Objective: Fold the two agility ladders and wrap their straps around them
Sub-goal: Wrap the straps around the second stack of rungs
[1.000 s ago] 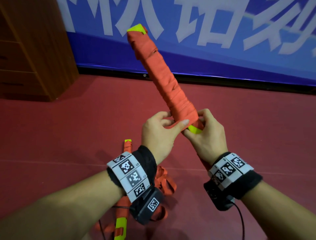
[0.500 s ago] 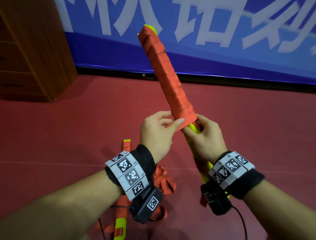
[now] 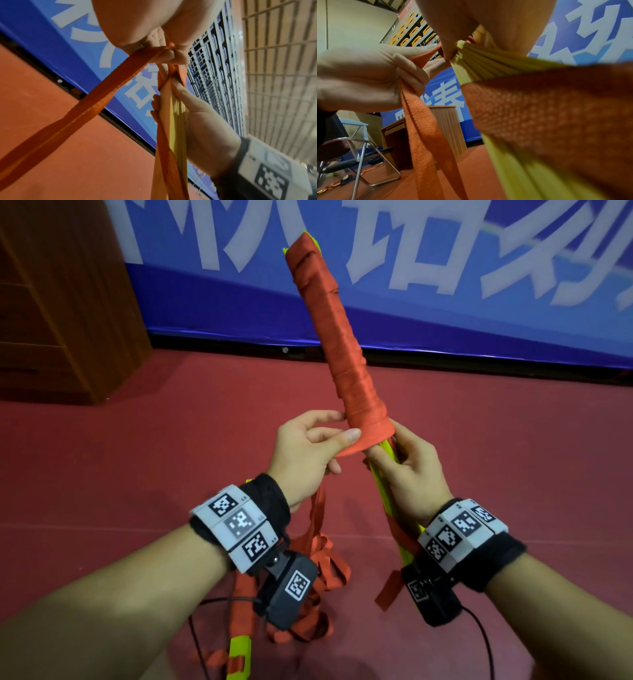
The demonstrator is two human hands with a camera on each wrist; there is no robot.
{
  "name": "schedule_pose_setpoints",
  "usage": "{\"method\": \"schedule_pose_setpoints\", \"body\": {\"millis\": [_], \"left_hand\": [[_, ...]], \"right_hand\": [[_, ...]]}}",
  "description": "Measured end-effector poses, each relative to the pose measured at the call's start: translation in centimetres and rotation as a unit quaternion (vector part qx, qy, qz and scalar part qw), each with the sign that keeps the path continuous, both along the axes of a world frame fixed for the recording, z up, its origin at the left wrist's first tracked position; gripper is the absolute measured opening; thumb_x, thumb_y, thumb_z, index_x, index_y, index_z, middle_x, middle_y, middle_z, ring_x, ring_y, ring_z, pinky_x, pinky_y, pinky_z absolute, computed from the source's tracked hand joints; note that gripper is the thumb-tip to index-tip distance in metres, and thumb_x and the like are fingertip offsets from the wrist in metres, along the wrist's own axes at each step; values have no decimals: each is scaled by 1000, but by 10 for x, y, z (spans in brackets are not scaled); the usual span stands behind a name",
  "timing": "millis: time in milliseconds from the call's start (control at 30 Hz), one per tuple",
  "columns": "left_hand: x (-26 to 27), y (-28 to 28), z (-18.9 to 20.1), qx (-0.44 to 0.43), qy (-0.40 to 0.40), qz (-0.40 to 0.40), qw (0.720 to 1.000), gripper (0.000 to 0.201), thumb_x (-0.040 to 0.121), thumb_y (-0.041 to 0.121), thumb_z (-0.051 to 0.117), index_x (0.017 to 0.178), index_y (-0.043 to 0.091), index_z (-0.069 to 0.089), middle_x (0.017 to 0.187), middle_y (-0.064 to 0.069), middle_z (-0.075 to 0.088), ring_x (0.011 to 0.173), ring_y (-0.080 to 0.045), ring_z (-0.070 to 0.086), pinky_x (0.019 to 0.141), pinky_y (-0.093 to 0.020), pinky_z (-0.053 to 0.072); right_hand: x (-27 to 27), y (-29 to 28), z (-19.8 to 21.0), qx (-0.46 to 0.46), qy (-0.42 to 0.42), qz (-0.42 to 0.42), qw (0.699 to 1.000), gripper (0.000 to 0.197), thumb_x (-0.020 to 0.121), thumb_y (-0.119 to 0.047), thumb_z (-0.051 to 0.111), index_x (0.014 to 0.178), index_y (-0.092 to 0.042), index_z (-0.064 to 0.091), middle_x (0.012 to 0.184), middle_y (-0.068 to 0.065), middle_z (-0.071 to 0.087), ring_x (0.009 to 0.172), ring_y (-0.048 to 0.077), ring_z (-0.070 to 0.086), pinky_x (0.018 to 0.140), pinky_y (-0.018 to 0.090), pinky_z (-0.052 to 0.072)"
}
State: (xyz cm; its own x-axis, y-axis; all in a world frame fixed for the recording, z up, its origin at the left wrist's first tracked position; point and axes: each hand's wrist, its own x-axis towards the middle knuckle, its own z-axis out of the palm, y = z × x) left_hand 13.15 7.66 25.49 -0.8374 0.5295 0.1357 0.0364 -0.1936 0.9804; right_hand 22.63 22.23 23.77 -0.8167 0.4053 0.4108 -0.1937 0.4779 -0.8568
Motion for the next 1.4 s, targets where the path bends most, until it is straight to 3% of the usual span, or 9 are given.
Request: {"method": "schedule_pose_setpoints", "body": {"millis": [200, 400, 567, 700, 767, 900, 1167, 1267, 1400], "left_hand": [[-4, 0, -1, -16, -24, -54, 998, 44, 93, 17, 72, 134, 12, 60, 118, -7, 73, 46, -9, 50, 47, -18, 43], [-7, -5, 2, -36, 33, -89, 995, 39, 98, 12, 65, 136, 8, 60, 113, 1, 76, 50, -8, 51, 44, -18, 42], [-1, -5, -2, -34, 20, -62, 997, 27, 95, 10, 69, 122, 14, 63, 107, -3, 78, 41, -8, 44, 43, -18, 41], [3, 0, -6, -33, 18, -32, 999, 23, 94, 10, 71, 115, 17, 64, 102, -5, 78, 39, -7, 43, 43, -18, 40], [6, 3, -5, -30, 10, -17, 999, 26, 93, 10, 72, 117, 13, 65, 100, -7, 78, 38, -5, 44, 43, -17, 39], [8, 5, -3, -21, 3, 12, 1000, 35, 89, 9, 76, 122, 3, 65, 96, -7, 78, 37, -5, 45, 43, -17, 40], [7, 1, 2, -49, 9, 8, 999, 49, 89, 12, 77, 132, -2, 59, 92, -3, 76, 37, -5, 50, 44, -14, 39], [5, 1, 0, -56, 8, 27, 998, 49, 88, 18, 79, 130, 2, 60, 84, 6, 75, 38, -5, 50, 48, -14, 42], [5, 0, -1, -57, 5, 40, 998, 48, 86, 22, 81, 127, 3, 62, 91, 2, 77, 39, -5, 49, 50, -17, 45]], "right_hand": [[-4, -5, -3, -26, 10, 11, 1000, 25, 94, -37, 66, 117, -29, 69, 93, 20, 69, 85, 45, 63, 78, 59, 54], [-2, -9, 0, -37, -14, 15, 999, 26, 87, -43, 68, 109, -31, 71, 89, 19, 70, 83, 43, 65, 76, 61, 54], [-3, -2, -8, 53, -85, 0, 995, 62, 75, -42, 82, 130, -26, 59, 108, -7, 72, 101, 11, 68, 92, 41, 55], [-2, -1, -9, 123, -125, -52, 983, 75, 75, -29, 87, 140, -26, 49, 107, -18, 65, 96, -3, 62, 85, 22, 51], [0, -1, -6, 138, -117, -82, 980, 77, 74, -24, 86, 140, -29, 46, 100, -22, 63, 89, -6, 61, 79, 21, 50], [2, -4, -3, 152, -115, -146, 971, 69, 68, -34, 86, 124, -33, 45, 96, -16, 63, 83, 2, 64, 77, 41, 57], [3, -4, -6, 132, -79, -177, 972, 42, 80, -45, 82, 117, -31, 66, 94, -17, 70, 86, -5, 65, 75, 21, 53], [1, -7, -7, 132, -68, -178, 973, 43, 83, -47, 79, 122, -31, 69, 100, -15, 73, 91, 1, 68, 79, 25, 55], [-1, -7, -9, 118, -69, -172, 976, 39, 84, -47, 78, 119, -32, 70, 96, -18, 73, 89, 2, 68, 79, 31, 57]]}}
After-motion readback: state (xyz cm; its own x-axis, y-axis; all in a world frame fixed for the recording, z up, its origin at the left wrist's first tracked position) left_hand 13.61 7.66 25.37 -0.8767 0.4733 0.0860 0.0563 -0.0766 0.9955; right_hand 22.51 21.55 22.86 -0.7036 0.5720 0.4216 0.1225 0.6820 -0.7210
